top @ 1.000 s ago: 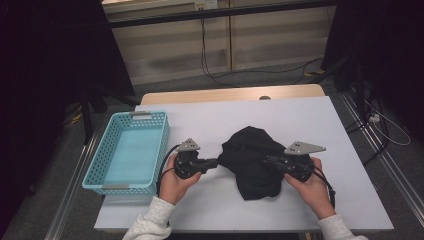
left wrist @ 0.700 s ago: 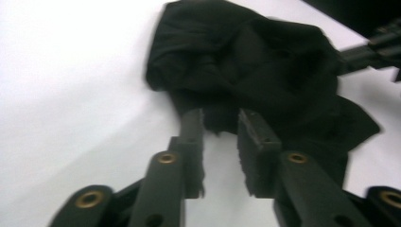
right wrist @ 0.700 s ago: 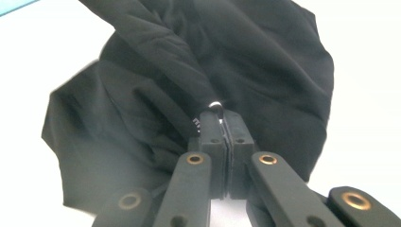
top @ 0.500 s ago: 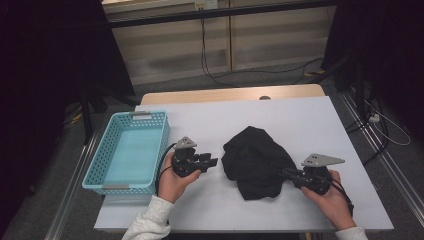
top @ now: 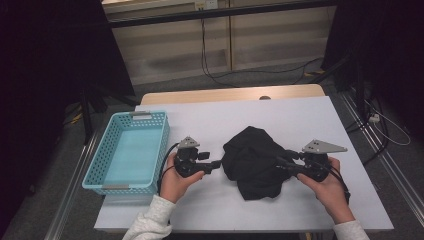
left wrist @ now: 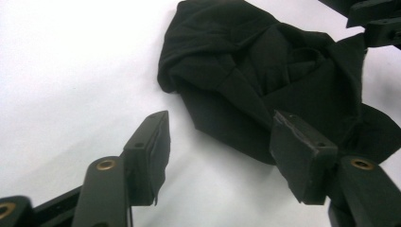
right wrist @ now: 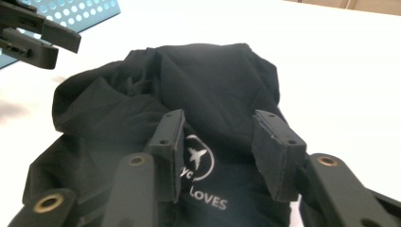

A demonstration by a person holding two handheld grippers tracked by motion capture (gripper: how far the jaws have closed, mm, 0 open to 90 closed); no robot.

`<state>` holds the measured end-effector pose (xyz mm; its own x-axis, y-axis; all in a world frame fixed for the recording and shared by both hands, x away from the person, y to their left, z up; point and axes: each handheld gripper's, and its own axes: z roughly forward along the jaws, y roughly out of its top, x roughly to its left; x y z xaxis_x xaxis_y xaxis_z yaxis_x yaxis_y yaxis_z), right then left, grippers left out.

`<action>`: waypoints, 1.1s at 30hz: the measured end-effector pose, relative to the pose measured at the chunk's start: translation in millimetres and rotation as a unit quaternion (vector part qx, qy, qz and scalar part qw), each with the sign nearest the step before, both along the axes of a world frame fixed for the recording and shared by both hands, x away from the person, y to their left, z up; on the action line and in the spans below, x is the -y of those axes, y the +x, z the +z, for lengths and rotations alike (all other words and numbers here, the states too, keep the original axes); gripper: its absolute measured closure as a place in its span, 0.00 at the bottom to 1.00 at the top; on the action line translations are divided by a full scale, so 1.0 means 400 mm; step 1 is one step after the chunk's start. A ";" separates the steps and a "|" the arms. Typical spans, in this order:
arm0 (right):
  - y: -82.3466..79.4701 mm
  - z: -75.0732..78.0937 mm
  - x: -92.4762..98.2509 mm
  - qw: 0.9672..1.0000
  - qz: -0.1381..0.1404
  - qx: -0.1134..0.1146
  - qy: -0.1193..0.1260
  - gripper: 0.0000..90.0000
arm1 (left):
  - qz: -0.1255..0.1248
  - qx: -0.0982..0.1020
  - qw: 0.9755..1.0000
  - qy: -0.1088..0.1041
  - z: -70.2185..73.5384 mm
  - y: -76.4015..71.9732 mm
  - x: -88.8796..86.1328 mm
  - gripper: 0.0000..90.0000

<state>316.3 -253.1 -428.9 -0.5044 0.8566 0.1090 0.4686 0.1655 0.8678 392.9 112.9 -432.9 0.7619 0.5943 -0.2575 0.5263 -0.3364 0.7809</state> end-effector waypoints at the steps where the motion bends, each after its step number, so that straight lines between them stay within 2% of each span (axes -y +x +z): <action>1: 0.001 0.002 0.000 1.000 -0.005 0.002 -0.001 0.57 | 0.002 0.000 1.000 0.001 0.000 0.000 0.000 0.42; 4: 0.005 0.002 -0.007 1.000 -0.012 0.000 0.007 0.56 | 0.000 0.003 1.000 0.003 0.001 0.002 0.000 0.40; 6: 0.009 -0.003 -0.021 1.000 -0.002 -0.003 0.005 0.55 | -0.001 0.003 1.000 0.000 0.002 -0.001 0.006 0.38; 12: 0.018 -0.043 -0.064 0.999 0.014 -0.034 -0.019 0.51 | -0.007 0.015 1.000 -0.001 -0.001 -0.001 0.019 0.34; 13: 0.016 -0.049 -0.068 0.999 0.017 -0.039 -0.025 0.52 | -0.007 0.014 1.000 0.002 -0.002 0.000 0.019 0.34; 15: 0.007 -0.059 -0.071 0.998 0.034 -0.042 -0.034 0.73 | -0.005 0.012 1.000 -0.001 -0.004 0.001 0.021 0.33; 16: 0.002 -0.061 -0.072 0.998 0.039 -0.043 -0.033 0.77 | -0.007 0.013 1.000 0.002 -0.003 0.002 0.022 0.33; 17: -0.003 -0.062 -0.071 0.997 0.046 -0.045 -0.031 0.86 | -0.008 0.014 1.000 0.002 -0.003 0.002 0.023 0.33; 18: -0.007 -0.061 -0.070 0.997 0.053 -0.044 -0.030 0.89 | -0.006 0.016 1.000 0.000 -0.002 0.002 0.025 0.33; 23: -0.040 -0.054 -0.057 0.997 0.069 -0.044 -0.012 0.94 | -0.006 0.022 1.000 -0.002 -0.001 0.008 0.040 0.34; 27: -0.068 -0.061 -0.054 0.995 0.082 -0.050 -0.027 0.94 | 0.000 0.017 1.000 -0.004 -0.010 0.022 0.056 0.35; 31: -0.092 -0.062 -0.040 0.995 0.079 -0.050 -0.028 0.94 | 0.009 0.002 1.000 -0.014 -0.023 0.037 0.083 0.36; 33: -0.104 -0.062 -0.032 0.995 0.076 -0.049 -0.029 0.94 | 0.010 -0.002 1.000 -0.006 -0.029 0.042 0.096 0.37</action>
<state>274.8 -240.1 -453.8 -0.6173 0.7781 0.1161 0.5166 0.2896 0.8057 409.9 74.7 -444.4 0.7487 0.6066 -0.2675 0.5355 -0.3154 0.7835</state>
